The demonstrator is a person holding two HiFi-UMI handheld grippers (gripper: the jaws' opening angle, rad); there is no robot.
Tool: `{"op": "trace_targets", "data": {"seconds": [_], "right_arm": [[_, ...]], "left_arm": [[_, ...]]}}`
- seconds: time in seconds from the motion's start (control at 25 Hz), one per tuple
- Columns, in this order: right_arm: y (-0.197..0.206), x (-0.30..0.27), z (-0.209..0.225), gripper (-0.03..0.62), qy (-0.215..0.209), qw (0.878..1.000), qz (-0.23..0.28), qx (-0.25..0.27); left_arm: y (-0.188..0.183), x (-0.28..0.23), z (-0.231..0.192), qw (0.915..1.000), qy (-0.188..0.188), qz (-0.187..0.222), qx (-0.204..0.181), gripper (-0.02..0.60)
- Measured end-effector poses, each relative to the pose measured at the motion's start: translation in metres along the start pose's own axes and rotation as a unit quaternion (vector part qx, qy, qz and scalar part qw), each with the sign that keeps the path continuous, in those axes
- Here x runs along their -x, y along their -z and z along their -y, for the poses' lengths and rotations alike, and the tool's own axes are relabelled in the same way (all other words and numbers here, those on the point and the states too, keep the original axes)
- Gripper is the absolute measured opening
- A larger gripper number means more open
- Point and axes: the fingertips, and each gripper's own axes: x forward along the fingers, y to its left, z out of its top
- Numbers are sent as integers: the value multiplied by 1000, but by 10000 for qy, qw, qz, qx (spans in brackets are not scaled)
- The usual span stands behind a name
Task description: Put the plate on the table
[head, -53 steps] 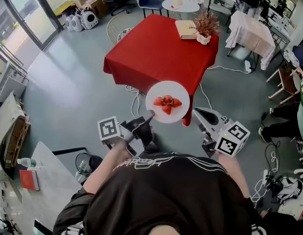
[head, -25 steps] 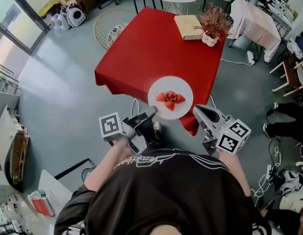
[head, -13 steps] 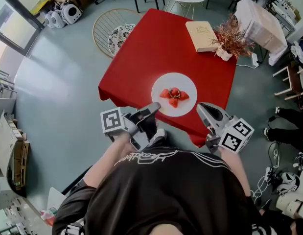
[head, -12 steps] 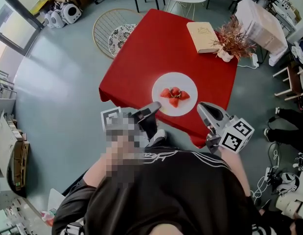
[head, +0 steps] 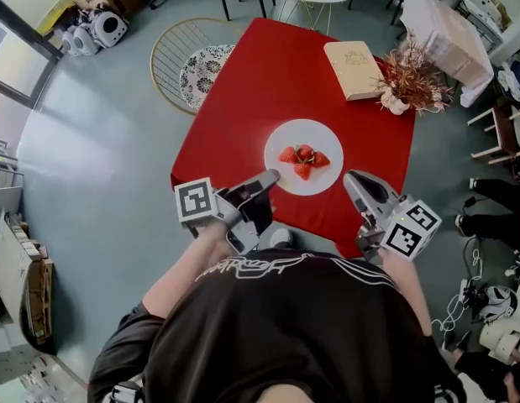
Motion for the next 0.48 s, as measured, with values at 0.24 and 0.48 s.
{"op": "trace_targets", "data": {"seconds": [0.24,0.48], "right_arm": [[-3,-2,5,6,161,9998,100,-24],[-3,5,20,6,372,9989,244,-125]], "left_arm": [[-11,-9,-3,9999,-36,-116,-9,15],[-10,-24,-4,9997,-14,-224,-67,15]]}}
